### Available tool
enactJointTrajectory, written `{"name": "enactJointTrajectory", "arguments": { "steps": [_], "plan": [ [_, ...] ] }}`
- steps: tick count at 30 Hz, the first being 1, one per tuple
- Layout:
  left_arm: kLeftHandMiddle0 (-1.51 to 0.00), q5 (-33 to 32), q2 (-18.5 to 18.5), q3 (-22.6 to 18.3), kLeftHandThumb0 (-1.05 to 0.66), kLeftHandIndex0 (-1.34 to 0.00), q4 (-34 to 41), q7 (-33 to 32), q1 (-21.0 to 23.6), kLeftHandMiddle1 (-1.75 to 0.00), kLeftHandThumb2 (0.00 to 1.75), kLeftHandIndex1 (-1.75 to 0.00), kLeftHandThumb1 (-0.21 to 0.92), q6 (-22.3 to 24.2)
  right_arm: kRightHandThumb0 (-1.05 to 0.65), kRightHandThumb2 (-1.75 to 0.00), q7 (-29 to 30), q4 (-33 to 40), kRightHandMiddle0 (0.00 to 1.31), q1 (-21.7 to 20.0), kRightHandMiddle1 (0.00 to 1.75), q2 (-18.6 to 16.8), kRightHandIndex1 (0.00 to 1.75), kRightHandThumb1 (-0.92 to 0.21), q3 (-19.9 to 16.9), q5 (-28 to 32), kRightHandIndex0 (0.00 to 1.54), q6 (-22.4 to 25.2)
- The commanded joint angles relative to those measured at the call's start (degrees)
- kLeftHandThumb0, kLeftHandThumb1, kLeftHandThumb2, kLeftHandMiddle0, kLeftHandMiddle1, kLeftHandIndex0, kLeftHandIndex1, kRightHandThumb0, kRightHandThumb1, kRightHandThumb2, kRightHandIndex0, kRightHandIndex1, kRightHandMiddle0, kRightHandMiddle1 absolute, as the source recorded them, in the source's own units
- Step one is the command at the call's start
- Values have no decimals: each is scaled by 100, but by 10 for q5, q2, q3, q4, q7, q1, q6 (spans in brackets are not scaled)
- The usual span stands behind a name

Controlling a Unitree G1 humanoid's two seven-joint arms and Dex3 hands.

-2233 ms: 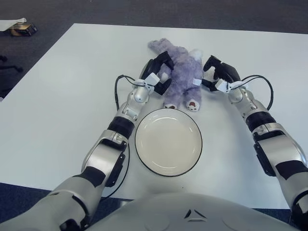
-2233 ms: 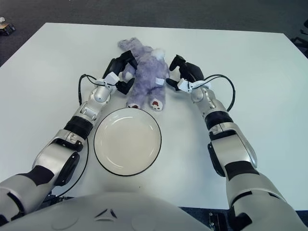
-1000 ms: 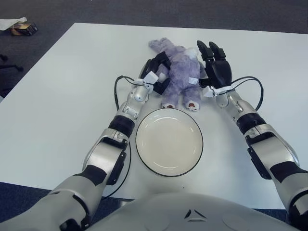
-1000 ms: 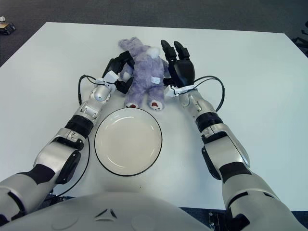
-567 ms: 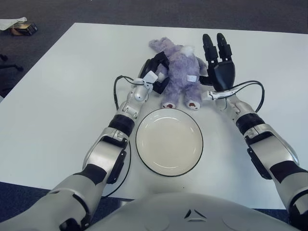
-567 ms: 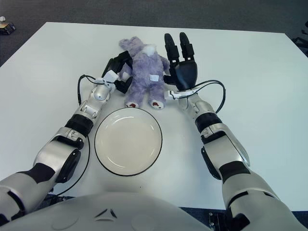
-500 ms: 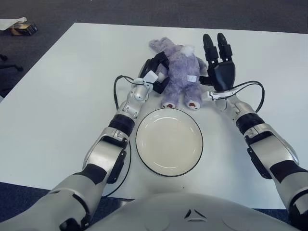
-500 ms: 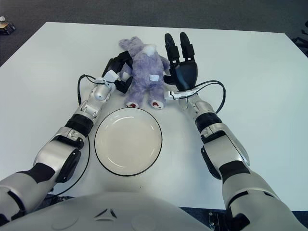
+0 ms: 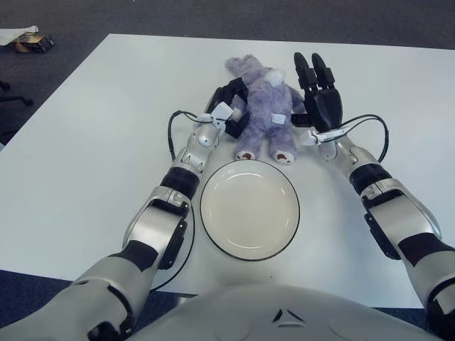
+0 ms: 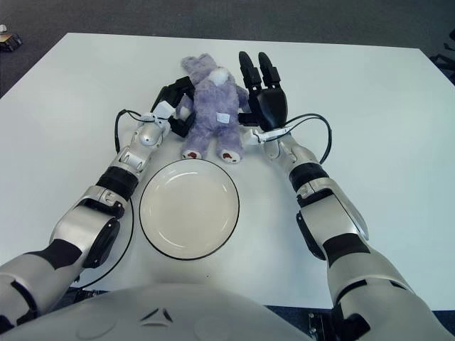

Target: Put the doll into the plate.

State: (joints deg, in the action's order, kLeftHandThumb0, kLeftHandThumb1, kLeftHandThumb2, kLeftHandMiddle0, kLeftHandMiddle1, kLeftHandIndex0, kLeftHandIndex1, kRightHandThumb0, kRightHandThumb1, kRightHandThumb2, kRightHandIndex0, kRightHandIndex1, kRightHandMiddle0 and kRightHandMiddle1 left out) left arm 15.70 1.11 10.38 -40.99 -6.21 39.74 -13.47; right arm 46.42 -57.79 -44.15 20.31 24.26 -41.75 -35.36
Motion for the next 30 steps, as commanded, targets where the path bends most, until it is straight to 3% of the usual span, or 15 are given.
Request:
{"name": "enactJointTrajectory", "arguments": {
  "steps": [1, 10, 20, 30],
  "plan": [
    [-85, -4, -4, 0, 0, -64, 3, 10, 7, -172, 168, -175, -1, 14, -98, -28, -30, 9, 0, -15, 0, -4, 0, -74, -8, 17, 0, -17],
    [-86, -7, -11, -6, 0, -66, 3, 8, 11, -172, 171, -175, -3, 22, -97, -36, -82, 7, 0, -20, 0, -3, 0, -70, -16, 38, 0, -34],
    [-88, -13, -14, -7, 0, -67, 1, 5, 13, -170, 172, -175, -5, 21, -98, -44, -92, -2, 0, -30, 0, -3, 0, -67, -16, 30, 0, -35],
    [-87, -25, -20, -14, 0, -69, -3, 8, 13, -173, 174, -175, -6, 4, -92, -55, -48, -35, 0, -64, 3, 12, 0, -60, 21, -28, 0, -30]
  ]
}}
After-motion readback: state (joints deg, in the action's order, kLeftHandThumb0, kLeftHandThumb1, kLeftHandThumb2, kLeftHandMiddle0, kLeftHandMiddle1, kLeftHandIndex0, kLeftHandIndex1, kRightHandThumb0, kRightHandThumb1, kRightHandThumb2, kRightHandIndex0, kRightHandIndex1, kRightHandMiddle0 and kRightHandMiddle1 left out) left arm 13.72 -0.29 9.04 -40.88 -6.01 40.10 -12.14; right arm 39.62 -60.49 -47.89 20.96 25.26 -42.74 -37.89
